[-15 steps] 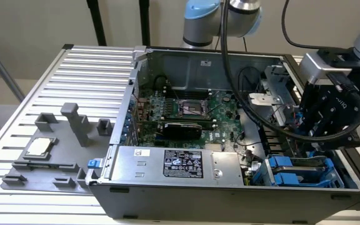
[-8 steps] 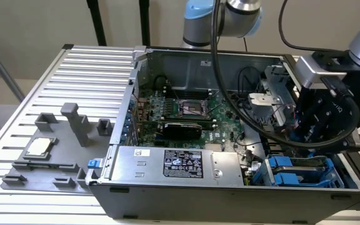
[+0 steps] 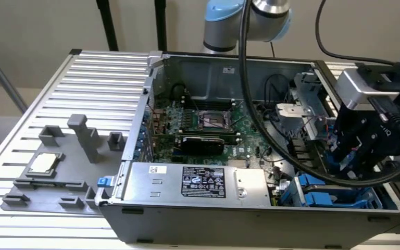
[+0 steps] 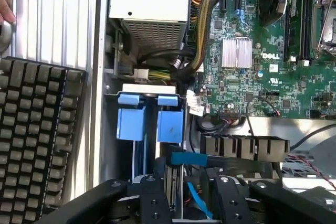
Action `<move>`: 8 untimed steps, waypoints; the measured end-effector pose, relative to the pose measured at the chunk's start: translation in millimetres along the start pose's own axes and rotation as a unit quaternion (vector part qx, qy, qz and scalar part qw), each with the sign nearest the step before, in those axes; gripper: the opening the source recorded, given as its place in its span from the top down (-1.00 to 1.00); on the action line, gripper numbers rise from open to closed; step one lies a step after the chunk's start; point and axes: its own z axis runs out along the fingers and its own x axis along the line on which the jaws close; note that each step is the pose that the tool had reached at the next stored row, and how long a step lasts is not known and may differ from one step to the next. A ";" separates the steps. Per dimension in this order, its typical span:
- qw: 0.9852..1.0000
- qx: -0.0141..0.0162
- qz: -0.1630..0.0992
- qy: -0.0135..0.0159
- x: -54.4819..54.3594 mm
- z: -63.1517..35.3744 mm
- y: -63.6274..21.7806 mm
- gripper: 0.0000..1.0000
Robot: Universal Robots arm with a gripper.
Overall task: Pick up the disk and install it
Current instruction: 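Insert the first disk wire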
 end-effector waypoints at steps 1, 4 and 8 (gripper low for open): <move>1.000 0.000 0.000 -0.003 1.2 -1.0 -0.7 -1.00; 1.000 0.000 -0.001 -0.009 4.8 -3.7 -5.7 -1.00; 1.000 0.000 -0.001 -0.015 8.6 -6.7 -15.9 -1.00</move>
